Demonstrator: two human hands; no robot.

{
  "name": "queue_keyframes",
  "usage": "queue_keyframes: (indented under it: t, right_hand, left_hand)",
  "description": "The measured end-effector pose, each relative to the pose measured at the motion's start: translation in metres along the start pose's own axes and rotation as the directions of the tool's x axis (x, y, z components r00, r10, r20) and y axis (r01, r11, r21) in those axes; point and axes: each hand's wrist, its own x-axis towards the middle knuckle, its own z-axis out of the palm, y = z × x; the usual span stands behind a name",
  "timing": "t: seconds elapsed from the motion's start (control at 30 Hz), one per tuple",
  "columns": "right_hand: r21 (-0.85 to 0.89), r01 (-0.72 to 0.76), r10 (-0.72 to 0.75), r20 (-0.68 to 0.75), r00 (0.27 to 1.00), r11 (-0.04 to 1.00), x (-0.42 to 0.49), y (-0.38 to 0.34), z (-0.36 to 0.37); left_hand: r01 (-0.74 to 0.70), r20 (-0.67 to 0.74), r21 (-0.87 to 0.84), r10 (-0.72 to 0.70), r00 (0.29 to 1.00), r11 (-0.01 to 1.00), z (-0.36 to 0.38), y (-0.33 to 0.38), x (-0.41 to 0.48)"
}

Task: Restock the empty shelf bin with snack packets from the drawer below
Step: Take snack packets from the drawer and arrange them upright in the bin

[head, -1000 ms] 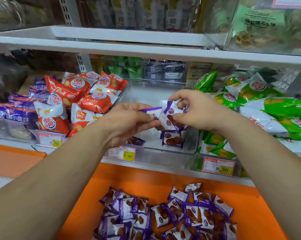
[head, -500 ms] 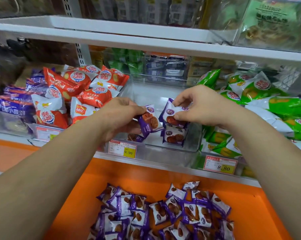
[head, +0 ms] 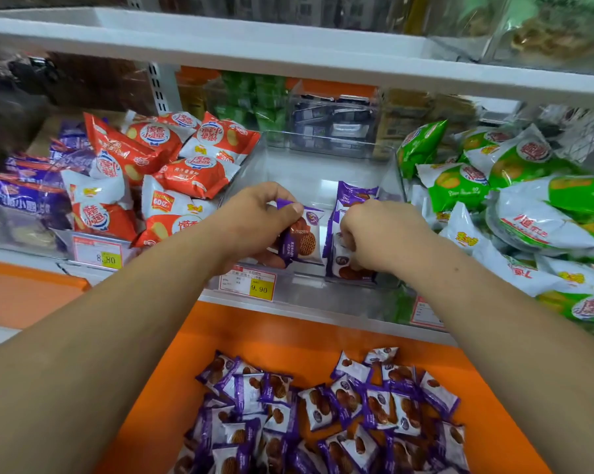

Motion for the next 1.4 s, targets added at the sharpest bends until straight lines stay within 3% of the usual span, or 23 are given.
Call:
queue_keyframes:
  t: [0.23, 0.43, 0.67, 0.83, 0.97, 1.13, 1.4]
  right_hand:
    - [-0.117, 0.012, -0.014, -0.013, 1.000, 0.993, -0.004, -0.004, 0.002]
    - [-0.082, 0.023, -0.023, 0.001, 1.000, 0.996, -0.005, -0.002, 0.002]
    - [-0.035, 0.035, -0.036, -0.012, 0.999, 0.999, -0.006, 0.009, -0.009]
    - [0.084, 0.090, -0.094, 0.056, 0.994, 0.992, -0.011, 0.023, -0.028]
    - [0.091, 0.110, -0.115, 0.053, 0.992, 0.990, -0.014, 0.025, -0.018]
    - [0.079, 0.166, -0.173, 0.095, 0.980, 0.983, -0.014, 0.025, -0.011]
    - [-0.076, 0.149, -0.148, 0.011, 0.989, 0.986, -0.014, 0.014, 0.002]
  left_hand:
    - [0.000, 0.091, -0.019, 0.002, 0.996, 1.000, 0.009, -0.004, 0.003]
    - [-0.080, 0.131, 0.191, 0.056, 0.990, 0.978, 0.008, -0.008, 0.010]
    - [-0.053, 0.172, 0.146, 0.028, 0.985, 0.988, 0.009, -0.007, 0.010]
    - [0.045, 0.241, -0.009, -0.042, 0.970, 0.999, 0.015, -0.005, 0.010]
    - [0.033, 0.291, -0.048, -0.017, 0.957, 0.998, 0.025, -0.007, 0.013]
    - [-0.144, 0.314, 0.356, 0.027, 0.949, 0.923, 0.024, -0.003, 0.014]
    - [-0.212, 0.274, 0.429, 0.097, 0.957, 0.878, 0.042, -0.003, 0.012]
